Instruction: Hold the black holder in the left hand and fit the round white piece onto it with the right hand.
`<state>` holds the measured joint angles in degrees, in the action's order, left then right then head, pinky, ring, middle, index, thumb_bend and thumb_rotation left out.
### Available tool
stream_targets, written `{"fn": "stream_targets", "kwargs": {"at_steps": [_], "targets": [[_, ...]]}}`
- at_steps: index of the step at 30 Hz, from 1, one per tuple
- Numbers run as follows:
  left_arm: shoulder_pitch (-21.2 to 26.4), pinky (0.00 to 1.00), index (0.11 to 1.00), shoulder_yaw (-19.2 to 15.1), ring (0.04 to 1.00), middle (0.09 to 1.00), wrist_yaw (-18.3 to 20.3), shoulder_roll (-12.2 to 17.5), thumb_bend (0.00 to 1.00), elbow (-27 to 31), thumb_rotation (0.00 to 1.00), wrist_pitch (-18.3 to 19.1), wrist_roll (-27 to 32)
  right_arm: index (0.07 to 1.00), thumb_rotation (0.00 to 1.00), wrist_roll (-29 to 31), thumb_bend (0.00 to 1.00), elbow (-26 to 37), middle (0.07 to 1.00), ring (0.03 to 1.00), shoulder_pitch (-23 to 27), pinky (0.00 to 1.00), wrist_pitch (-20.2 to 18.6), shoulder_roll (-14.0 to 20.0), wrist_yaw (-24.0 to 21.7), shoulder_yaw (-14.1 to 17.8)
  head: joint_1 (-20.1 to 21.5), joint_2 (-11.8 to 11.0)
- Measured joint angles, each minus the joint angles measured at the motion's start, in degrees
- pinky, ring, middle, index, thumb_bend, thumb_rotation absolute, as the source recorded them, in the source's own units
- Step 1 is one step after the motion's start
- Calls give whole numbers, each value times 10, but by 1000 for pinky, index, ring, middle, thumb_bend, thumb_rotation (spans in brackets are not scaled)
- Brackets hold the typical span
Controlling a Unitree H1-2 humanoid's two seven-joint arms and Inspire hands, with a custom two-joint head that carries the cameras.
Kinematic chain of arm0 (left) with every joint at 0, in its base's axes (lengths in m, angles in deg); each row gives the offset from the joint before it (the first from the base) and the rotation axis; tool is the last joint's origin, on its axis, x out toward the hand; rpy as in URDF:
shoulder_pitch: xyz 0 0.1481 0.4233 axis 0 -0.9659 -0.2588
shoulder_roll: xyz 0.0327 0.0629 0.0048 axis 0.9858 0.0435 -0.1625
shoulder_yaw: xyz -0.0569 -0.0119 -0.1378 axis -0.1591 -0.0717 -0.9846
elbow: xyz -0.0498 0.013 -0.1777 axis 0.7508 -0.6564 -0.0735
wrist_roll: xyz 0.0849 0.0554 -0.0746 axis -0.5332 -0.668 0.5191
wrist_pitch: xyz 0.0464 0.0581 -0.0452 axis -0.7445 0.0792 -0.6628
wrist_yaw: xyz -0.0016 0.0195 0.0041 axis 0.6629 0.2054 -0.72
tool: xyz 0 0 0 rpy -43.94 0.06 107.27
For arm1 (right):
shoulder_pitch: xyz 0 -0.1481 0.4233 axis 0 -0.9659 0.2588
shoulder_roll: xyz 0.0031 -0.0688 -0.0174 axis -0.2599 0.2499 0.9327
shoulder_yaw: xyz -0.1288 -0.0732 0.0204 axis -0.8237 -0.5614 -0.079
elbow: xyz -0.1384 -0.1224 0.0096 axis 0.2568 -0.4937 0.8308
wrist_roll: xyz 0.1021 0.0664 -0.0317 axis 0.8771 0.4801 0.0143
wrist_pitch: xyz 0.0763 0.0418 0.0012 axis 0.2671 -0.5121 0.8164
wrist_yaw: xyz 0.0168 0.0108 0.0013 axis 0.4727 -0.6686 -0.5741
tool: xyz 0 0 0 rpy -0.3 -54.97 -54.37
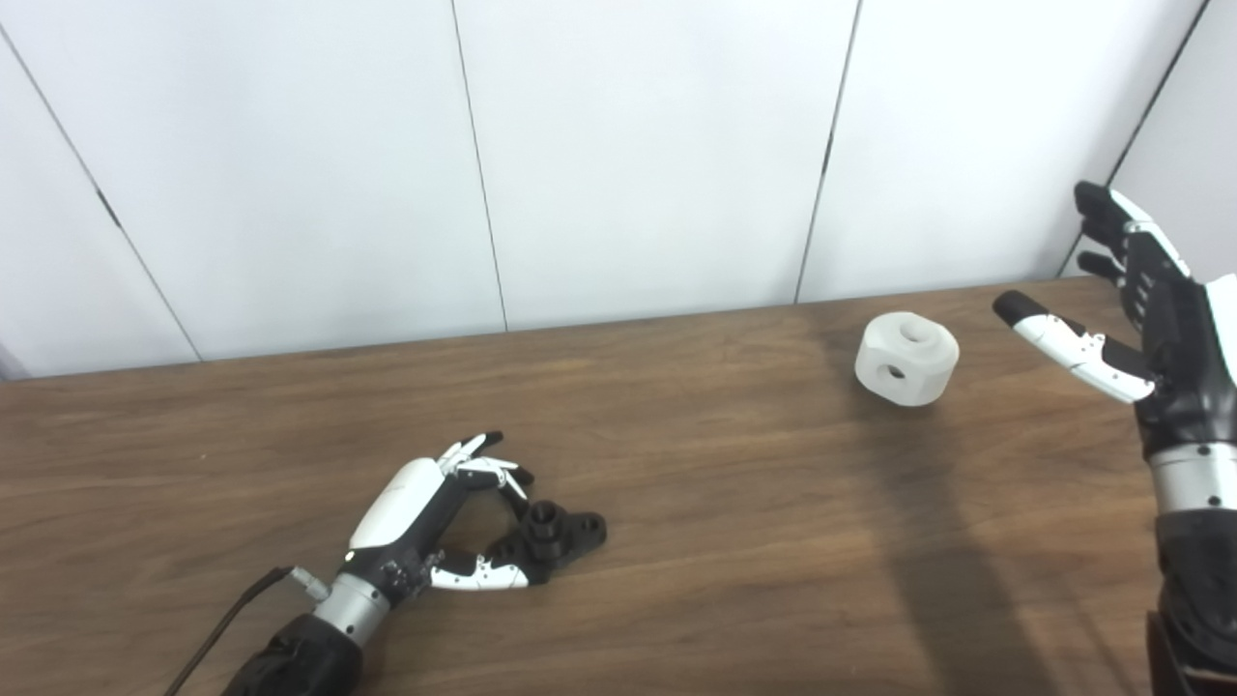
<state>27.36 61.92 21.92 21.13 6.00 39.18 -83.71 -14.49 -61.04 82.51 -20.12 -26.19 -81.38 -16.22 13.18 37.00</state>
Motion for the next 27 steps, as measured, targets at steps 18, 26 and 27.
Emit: {"fn": "stream_targets", "kwargs": {"at_steps": [18, 26, 27], "targets": [[2, 1000, 482, -6, 957, 743, 11, 9, 521, -9, 46, -12, 19, 833, 399, -16, 772, -126, 899, 866, 36, 734, -36, 22, -6, -45, 79, -7], [4, 1000, 482, -8, 955, 745, 22, 11, 521, -9, 45, -11, 28, 833, 418, -37, 792, -145, 937, 879, 72, 708, -102, 14, -16, -95, 95, -9], [4, 1000, 482, -9, 954, 744, 23, 11, 521, -9, 45, -11, 30, 840, 425, -42, 800, -149, 938, 884, 74, 723, -103, 14, -16, -103, 95, -9]]}}
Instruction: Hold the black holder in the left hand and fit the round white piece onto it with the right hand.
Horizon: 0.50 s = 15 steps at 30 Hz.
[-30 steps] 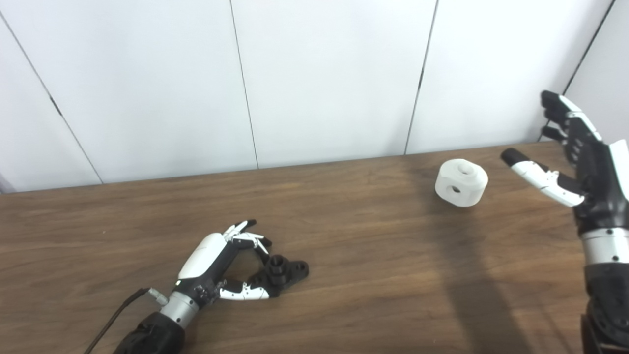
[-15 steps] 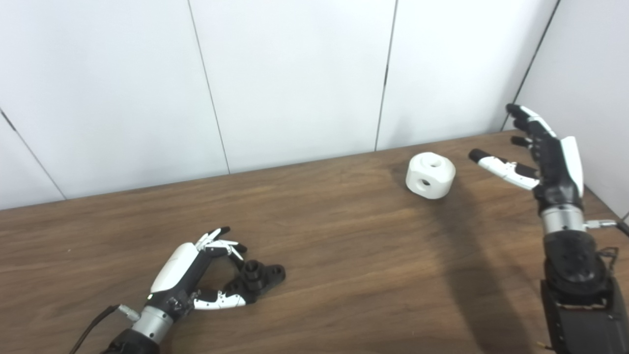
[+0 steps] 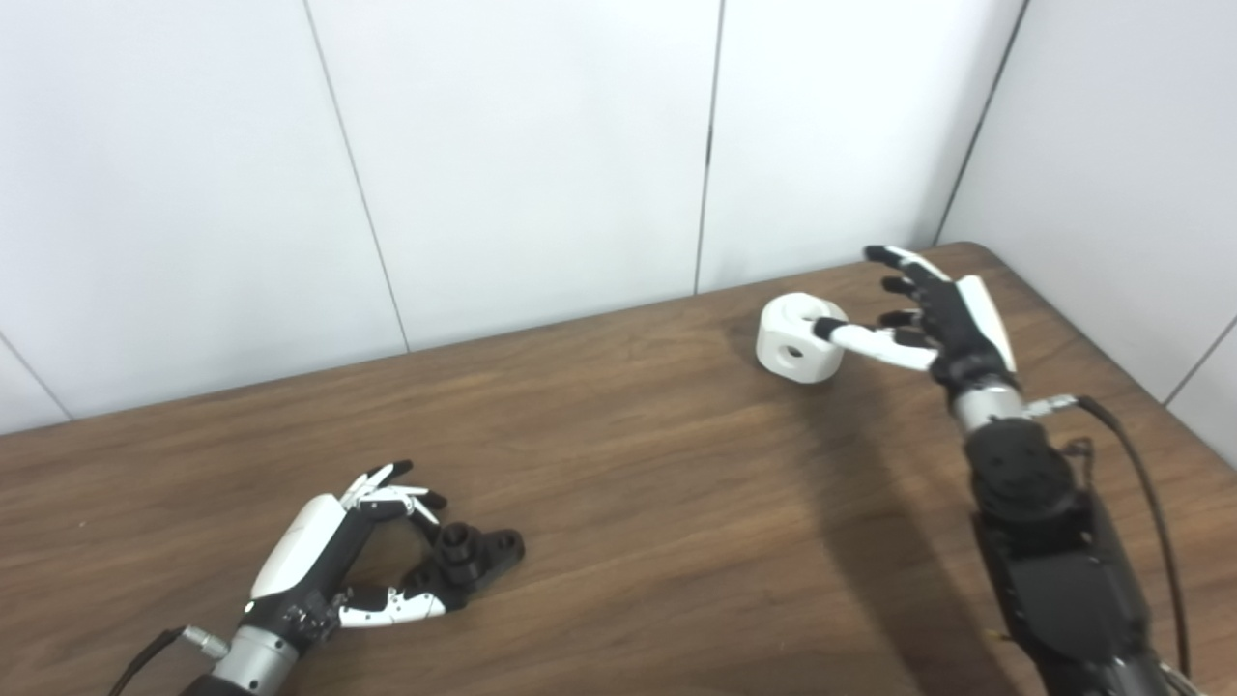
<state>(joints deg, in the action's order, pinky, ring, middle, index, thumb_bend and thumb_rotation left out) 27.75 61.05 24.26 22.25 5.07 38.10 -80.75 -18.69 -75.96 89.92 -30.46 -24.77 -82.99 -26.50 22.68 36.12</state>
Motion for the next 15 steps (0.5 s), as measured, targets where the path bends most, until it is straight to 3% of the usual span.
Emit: {"fn": "stream_targets", "kwargs": {"at_steps": [8, 15], "targets": [[2, 1000, 482, -2, 946, 740, 2, 3, 521, -1, 44, -1, 1, 842, 478, -48, 814, -46, 931, 917, 15, 794, -6, 8, 0, -48, 18, -3], [3, 1000, 482, -5, 941, 736, 8, 7, 520, -1, 43, -2, 6, 842, 486, -70, 833, -85, 919, 906, 31, 753, -5, 14, 1, -62, 25, -7]]}}
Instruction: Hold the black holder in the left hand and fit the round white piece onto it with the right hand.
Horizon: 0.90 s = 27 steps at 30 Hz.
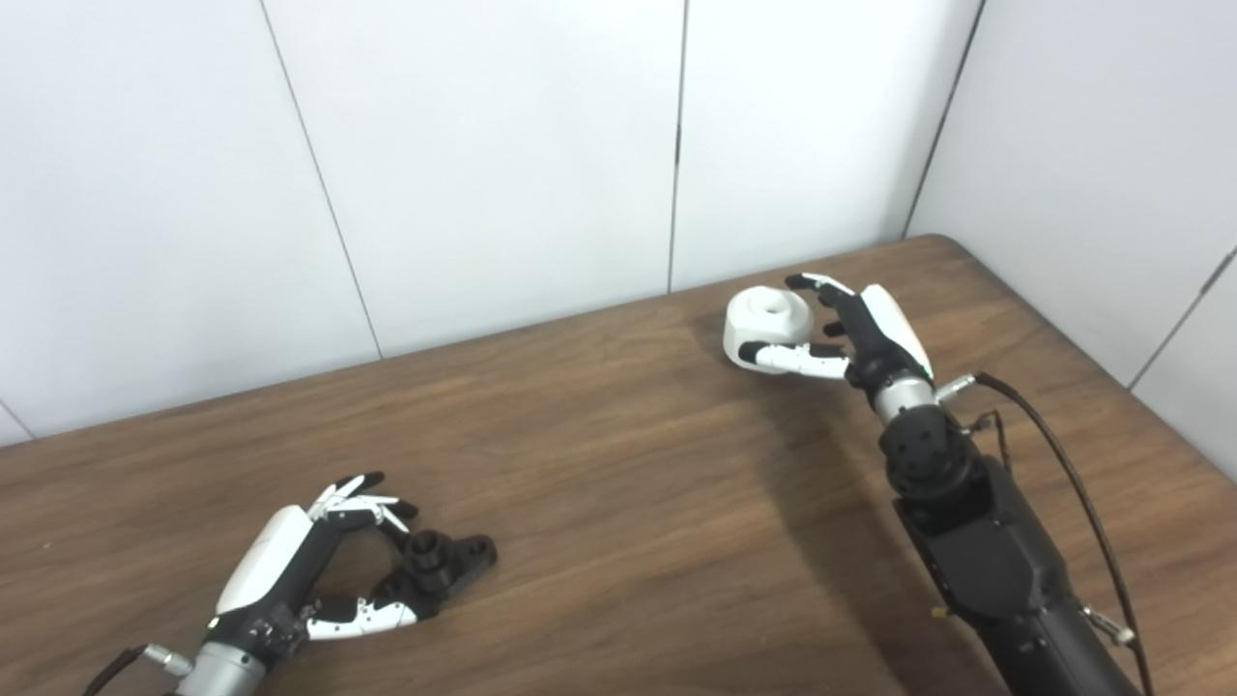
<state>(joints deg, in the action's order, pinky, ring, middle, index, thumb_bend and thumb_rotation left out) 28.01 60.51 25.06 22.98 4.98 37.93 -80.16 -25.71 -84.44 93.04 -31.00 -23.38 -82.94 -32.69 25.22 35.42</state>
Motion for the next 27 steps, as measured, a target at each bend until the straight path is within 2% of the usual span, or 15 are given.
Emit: {"fn": "stream_targets", "kwargs": {"at_steps": [8, 13, 18, 27], "targets": [[0, 1000, 482, -2, 935, 732, 4, 0, 520, 1, 43, 5, 2, 840, 490, -2, 833, -15, 933, 906, 5, 735, 15, 1, 2, 0, 3, 2], [0, 1000, 482, -2, 935, 735, 3, 1, 520, 1, 43, 5, 2, 833, 441, -2, 821, 6, 927, 900, 4, 709, 20, 2, 8, 14, 6, 1], [2, 1000, 482, -3, 933, 734, 4, 1, 520, 0, 42, 5, 2, 842, 446, -13, 818, 38, 930, 934, 4, 795, 18, 10, 9, 17, 9, -4], [2, 1000, 482, -3, 933, 733, 5, 2, 520, 0, 42, 6, 3, 833, 419, -15, 840, 38, 914, 934, 4, 810, 19, 35, 4, 23, 9, -4]]}}
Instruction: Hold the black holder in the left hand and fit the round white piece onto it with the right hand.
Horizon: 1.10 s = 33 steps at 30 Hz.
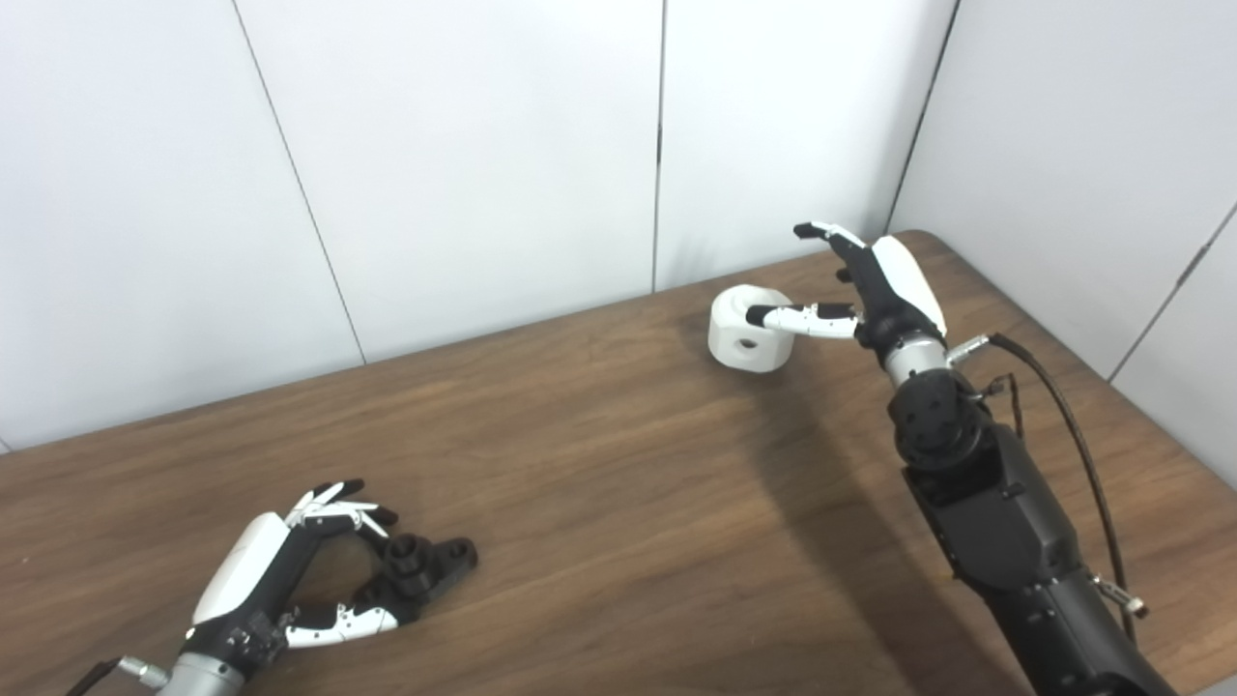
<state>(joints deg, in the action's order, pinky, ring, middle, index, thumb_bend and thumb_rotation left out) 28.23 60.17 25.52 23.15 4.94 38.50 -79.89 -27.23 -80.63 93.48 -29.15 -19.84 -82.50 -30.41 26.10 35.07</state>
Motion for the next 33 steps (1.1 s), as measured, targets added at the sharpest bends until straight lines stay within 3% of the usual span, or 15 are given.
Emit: {"fn": "stream_targets", "kwargs": {"at_steps": [8, 15, 33], "targets": [[0, 1000, 482, -5, 925, 728, 6, 1, 520, 1, 43, -2, 1, 845, 445, -11, 878, -2, 932, 957, 0, 789, -3, 30, -30, -18, 1, 1], [0, 1000, 482, -10, 924, 726, 11, 2, 520, 1, 43, -3, 3, 855, 515, -48, 949, -16, 956, 999, 0, 981, -1, 64, -49, -50, 4, 0], [-8, 1000, 482, -19, 918, 723, 22, 13, 519, 17, 42, 5, 12, 794, 541, -73, 968, -76, 963, 1000, 9, 1000, 16, 68, -67, -89, 7, 2]]}}
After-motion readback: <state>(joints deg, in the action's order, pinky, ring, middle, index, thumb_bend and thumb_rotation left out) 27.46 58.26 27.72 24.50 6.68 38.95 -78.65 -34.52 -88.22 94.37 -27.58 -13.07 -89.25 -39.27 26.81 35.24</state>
